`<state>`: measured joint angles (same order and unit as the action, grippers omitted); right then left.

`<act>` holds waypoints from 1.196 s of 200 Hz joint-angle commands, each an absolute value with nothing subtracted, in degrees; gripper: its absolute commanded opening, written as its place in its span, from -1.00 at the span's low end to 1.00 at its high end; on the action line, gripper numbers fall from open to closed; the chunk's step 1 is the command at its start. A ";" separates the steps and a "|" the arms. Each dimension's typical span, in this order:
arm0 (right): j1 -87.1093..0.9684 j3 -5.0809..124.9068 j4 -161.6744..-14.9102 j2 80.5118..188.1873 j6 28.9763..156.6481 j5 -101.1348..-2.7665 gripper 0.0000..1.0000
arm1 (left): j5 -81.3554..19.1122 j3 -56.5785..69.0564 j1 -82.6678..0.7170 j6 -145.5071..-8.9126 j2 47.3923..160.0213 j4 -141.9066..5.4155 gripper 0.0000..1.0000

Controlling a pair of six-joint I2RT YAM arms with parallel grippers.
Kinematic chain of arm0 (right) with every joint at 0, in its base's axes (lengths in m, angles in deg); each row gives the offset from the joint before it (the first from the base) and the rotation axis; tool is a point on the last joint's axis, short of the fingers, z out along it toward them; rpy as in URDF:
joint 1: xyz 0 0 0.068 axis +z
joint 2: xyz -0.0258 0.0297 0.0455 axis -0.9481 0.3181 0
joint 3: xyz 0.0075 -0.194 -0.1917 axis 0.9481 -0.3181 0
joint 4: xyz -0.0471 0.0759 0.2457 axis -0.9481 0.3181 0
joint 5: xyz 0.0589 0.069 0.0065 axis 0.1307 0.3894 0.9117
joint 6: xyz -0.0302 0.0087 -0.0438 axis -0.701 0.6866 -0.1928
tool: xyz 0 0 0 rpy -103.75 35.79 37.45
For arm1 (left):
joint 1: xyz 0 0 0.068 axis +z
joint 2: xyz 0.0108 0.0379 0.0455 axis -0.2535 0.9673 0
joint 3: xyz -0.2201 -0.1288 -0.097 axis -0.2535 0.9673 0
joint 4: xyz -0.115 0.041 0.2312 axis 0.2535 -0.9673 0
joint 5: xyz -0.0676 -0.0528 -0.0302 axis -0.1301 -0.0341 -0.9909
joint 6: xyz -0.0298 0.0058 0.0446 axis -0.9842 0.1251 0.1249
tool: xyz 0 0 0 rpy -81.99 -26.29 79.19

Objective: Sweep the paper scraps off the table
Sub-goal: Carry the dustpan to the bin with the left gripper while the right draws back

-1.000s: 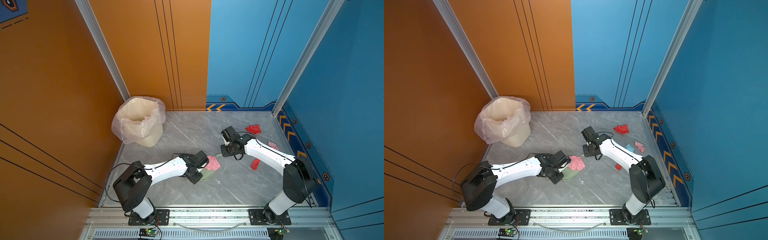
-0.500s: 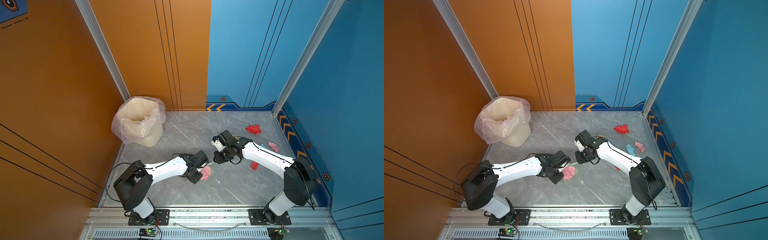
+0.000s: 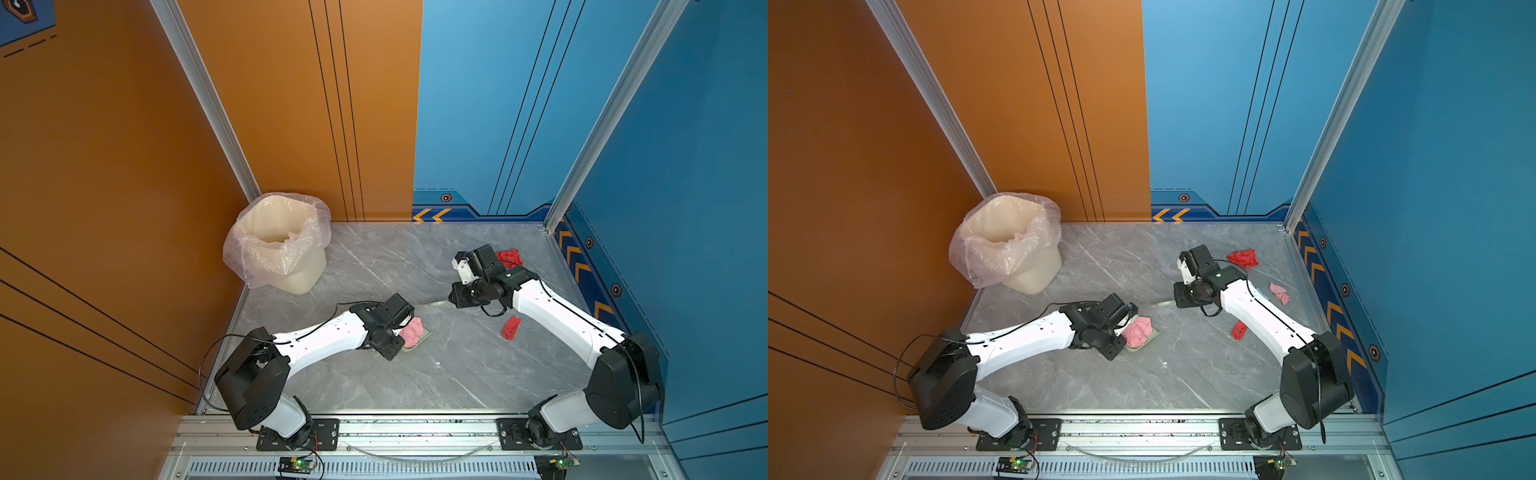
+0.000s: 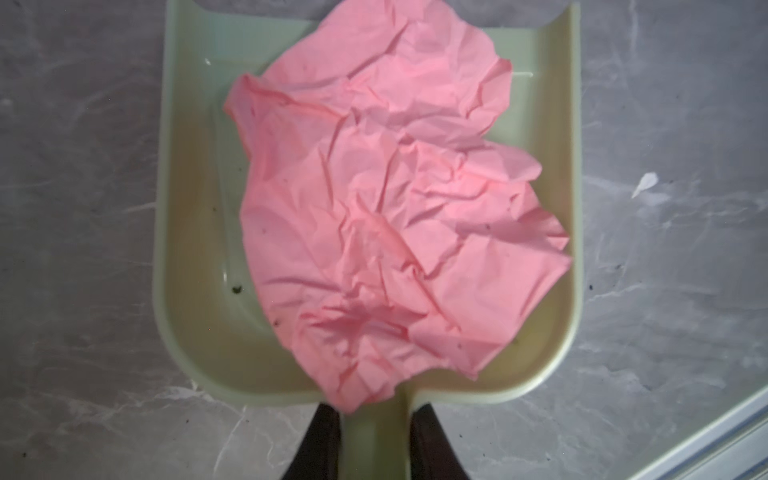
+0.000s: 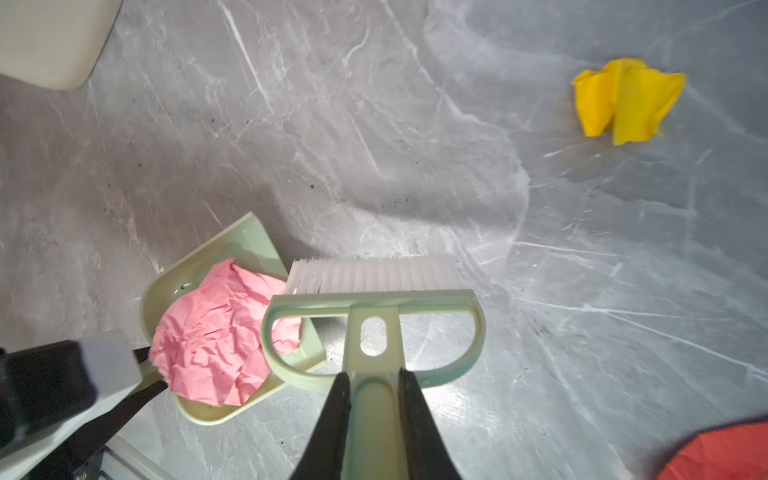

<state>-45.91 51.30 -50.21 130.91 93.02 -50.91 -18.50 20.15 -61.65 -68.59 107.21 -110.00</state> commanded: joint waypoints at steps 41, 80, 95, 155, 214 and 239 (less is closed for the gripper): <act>-49.92 51.82 -53.15 129.32 94.69 -51.63 -1.00 | -12.48 1.17 -57.51 -67.60 100.87 -122.86 -1.00; -49.74 47.40 -56.50 129.67 96.52 -51.68 -1.00 | -13.84 -8.71 -50.13 -68.69 100.49 -126.38 -1.00; -49.36 46.93 -56.90 130.26 96.90 -51.35 -1.00 | -13.36 -12.60 -47.69 -68.26 101.07 -127.25 -1.00; -46.83 47.14 -56.29 129.29 95.09 -52.84 -1.00 | -13.95 -23.48 -36.82 -67.44 104.68 -130.80 -1.00; -46.72 46.84 -55.46 128.31 94.86 -54.05 -1.00 | -18.26 -27.58 -24.63 -68.75 107.44 -130.91 -1.00; -46.76 47.17 -55.25 128.38 94.87 -54.06 -1.00 | -20.40 -28.81 -19.81 -68.95 108.39 -131.20 -1.00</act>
<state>-46.92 47.35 -55.59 129.77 95.54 -52.72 -16.89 -26.12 -23.33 -68.20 107.67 -129.72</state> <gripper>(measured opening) 0.188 0.228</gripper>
